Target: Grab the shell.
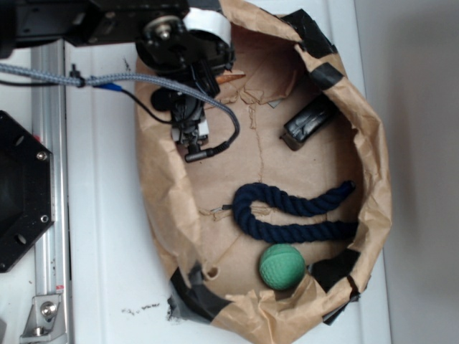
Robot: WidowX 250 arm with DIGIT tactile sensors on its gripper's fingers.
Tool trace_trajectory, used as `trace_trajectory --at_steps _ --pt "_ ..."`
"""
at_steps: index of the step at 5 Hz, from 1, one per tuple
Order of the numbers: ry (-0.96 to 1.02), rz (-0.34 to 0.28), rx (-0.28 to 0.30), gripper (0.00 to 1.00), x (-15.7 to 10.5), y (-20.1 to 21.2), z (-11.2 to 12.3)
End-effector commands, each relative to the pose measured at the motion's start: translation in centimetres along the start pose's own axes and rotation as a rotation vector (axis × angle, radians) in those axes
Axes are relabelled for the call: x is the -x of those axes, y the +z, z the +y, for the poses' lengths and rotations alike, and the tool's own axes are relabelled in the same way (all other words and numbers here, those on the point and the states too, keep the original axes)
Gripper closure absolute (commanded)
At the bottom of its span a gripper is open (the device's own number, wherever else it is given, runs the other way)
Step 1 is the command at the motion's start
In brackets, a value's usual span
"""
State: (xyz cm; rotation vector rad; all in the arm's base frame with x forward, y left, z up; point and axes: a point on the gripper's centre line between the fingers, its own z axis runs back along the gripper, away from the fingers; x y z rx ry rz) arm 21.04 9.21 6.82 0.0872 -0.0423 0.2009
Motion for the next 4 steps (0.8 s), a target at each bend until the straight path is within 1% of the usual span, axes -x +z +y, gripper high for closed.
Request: trace_trajectory --at_steps 1,2,3,4 --pt "0.011 -0.064 -0.032 0.00 -0.6 0.0 1.4" --pt "-0.053 -0.109 -0.015 0.00 -1.7 -1.7 0.9" --pt "-0.101 -0.070 -0.061 0.00 -1.6 -4.1 1.3" --pt "-0.086 -0.067 -0.044 1.00 -1.1 -4.2 1.6"
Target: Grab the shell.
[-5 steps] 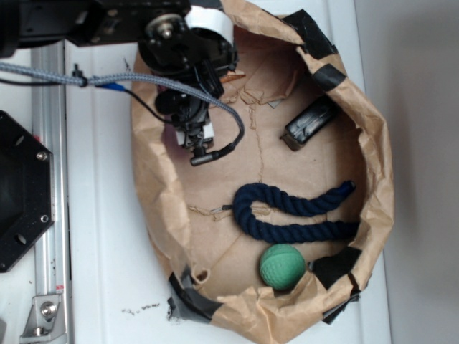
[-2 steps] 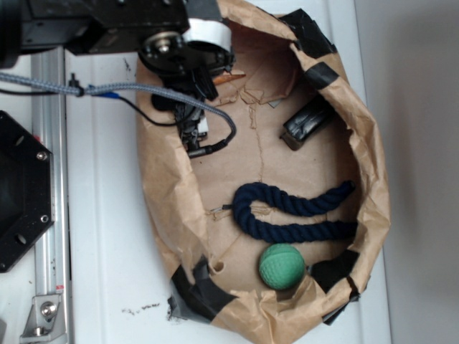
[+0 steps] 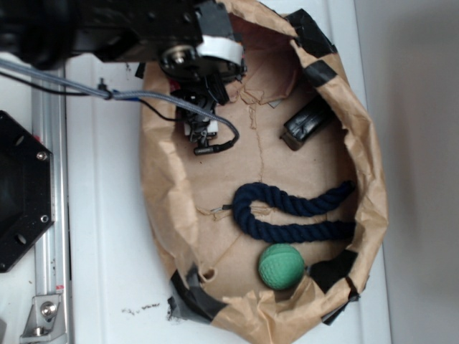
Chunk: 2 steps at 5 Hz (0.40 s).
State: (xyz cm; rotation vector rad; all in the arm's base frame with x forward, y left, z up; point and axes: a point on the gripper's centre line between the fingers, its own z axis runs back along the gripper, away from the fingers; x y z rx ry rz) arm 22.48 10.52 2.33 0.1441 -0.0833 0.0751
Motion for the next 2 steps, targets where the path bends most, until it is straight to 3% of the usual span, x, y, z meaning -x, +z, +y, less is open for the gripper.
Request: trace_trajectory --at_steps 1,2 --pt "0.047 -0.025 0.036 1.00 0.1 1.4 1.1" --pt "0.045 -0.056 0.049 1.00 -0.8 3.3 0.6"
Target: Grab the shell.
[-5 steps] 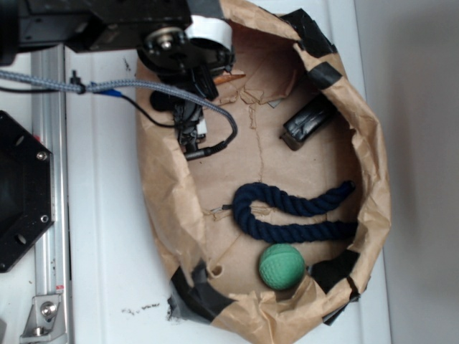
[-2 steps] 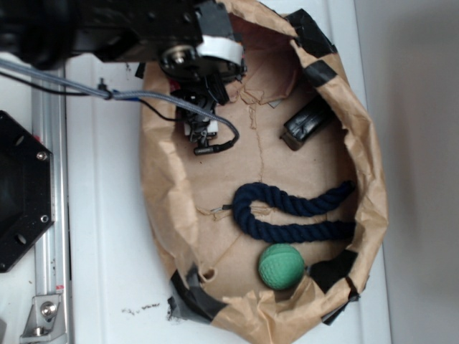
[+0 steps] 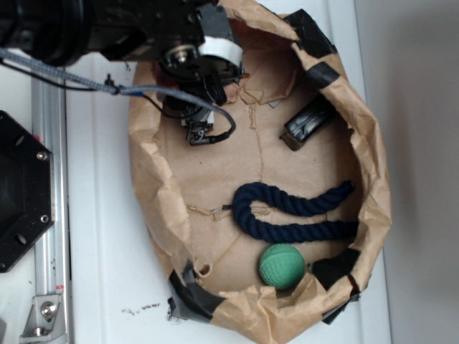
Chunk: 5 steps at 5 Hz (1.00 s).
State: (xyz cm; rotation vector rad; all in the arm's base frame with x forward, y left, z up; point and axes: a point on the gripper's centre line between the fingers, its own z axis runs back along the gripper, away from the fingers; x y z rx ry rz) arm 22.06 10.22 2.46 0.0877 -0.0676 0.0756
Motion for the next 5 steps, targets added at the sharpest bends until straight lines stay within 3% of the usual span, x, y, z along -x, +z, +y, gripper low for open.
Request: trace_trajectory --at_steps 1,2,3,5 --pt "0.019 -0.123 0.057 1.00 -3.4 8.4 -2.6" --pt "-0.015 -0.122 0.137 1.00 -4.3 12.4 -5.7" --pt "-0.024 -0.077 0.150 1.00 -4.3 12.7 -7.4" --pt "0.002 -0.089 0.156 1.00 -3.9 12.2 -7.3"
